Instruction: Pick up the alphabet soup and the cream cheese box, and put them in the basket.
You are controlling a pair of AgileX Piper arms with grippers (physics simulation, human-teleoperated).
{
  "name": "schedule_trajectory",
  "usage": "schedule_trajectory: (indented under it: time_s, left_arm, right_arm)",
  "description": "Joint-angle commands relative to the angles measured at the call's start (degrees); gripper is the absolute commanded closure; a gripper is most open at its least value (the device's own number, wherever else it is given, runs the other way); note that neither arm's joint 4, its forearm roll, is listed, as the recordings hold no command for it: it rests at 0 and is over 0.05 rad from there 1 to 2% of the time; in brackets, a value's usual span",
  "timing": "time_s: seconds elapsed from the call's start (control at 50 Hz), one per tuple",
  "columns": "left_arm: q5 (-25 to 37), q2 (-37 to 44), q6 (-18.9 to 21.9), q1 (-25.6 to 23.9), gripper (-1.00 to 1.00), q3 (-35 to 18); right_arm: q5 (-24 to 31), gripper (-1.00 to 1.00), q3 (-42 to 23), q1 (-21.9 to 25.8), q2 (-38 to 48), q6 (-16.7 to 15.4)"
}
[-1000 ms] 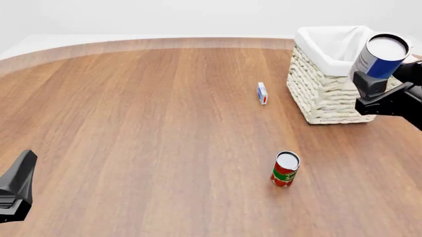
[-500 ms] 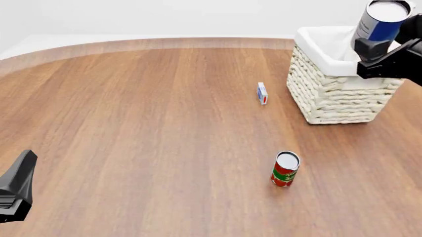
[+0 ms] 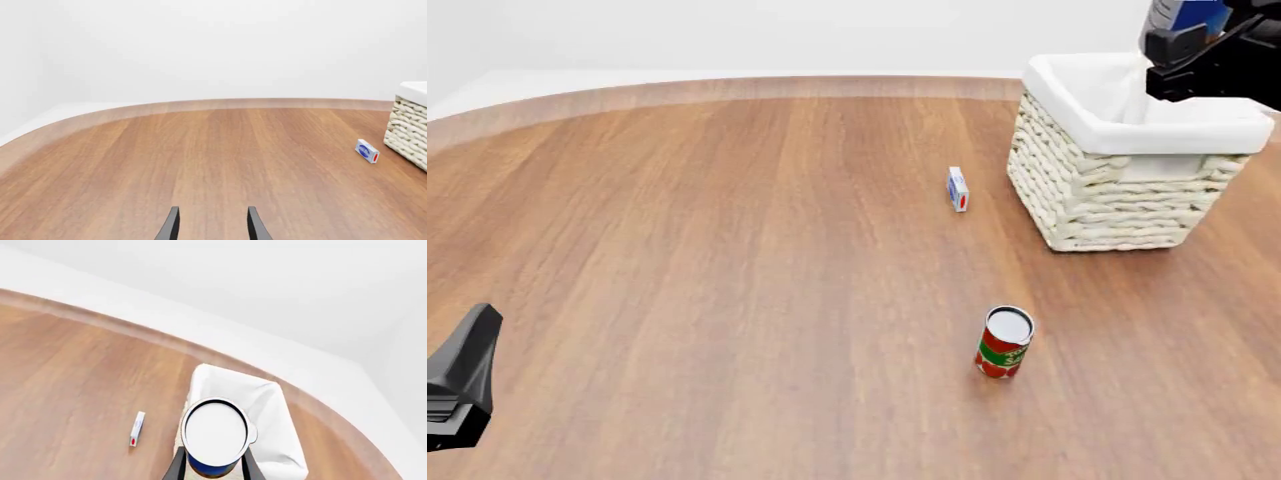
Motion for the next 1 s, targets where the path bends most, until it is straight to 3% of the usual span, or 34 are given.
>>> schedule_trajectory:
  time_s: [0.02,1.0]
  left_arm:
    - [0.0,0.0,0.0,0.0,-1.0,0.0]
    - [0.0,0.0,0.0,0.0,-1.0,0.0]
  right_arm:
    - [0.91,1.0,-5.1,-1.04,3.74,0.48]
    - [6.55,1.0,-28.03,-5.3,27.18,1.4]
